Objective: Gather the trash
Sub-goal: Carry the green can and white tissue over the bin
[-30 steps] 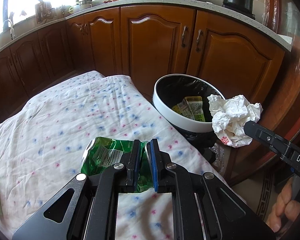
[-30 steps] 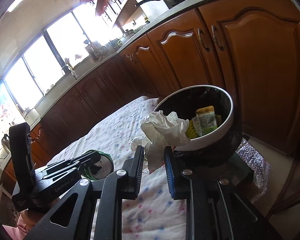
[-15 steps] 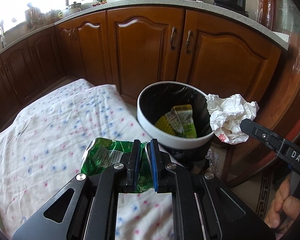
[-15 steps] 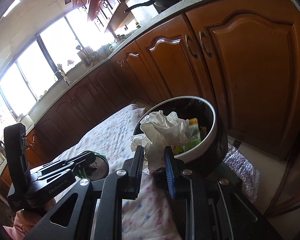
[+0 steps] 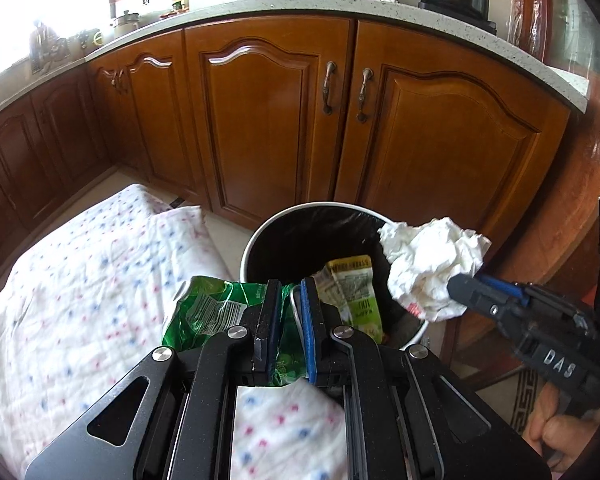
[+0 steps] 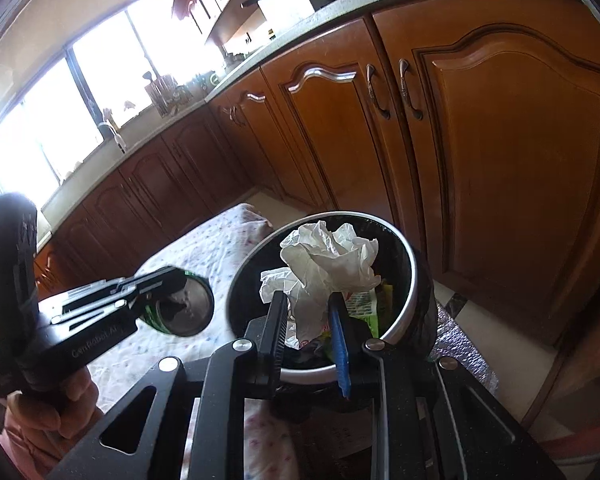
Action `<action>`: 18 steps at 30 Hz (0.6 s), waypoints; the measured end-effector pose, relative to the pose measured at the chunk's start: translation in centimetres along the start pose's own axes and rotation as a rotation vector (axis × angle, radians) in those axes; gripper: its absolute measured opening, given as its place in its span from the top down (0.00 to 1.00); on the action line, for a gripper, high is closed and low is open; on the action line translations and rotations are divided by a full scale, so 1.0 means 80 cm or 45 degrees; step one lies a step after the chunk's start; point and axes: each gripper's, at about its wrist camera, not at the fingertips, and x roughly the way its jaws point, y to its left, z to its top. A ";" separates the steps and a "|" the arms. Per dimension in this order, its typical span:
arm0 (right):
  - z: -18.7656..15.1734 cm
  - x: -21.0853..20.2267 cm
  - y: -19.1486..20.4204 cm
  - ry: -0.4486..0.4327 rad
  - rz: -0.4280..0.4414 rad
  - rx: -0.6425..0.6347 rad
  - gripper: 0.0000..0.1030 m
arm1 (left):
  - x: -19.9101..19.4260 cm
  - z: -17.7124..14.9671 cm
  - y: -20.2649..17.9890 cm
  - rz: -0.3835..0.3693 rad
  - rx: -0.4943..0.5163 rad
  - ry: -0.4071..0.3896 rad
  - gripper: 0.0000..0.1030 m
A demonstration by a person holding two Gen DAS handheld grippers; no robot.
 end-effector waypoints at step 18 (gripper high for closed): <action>0.006 0.032 -0.023 0.086 -0.012 -0.014 0.79 | 0.062 0.016 -0.029 -0.021 0.059 0.064 0.91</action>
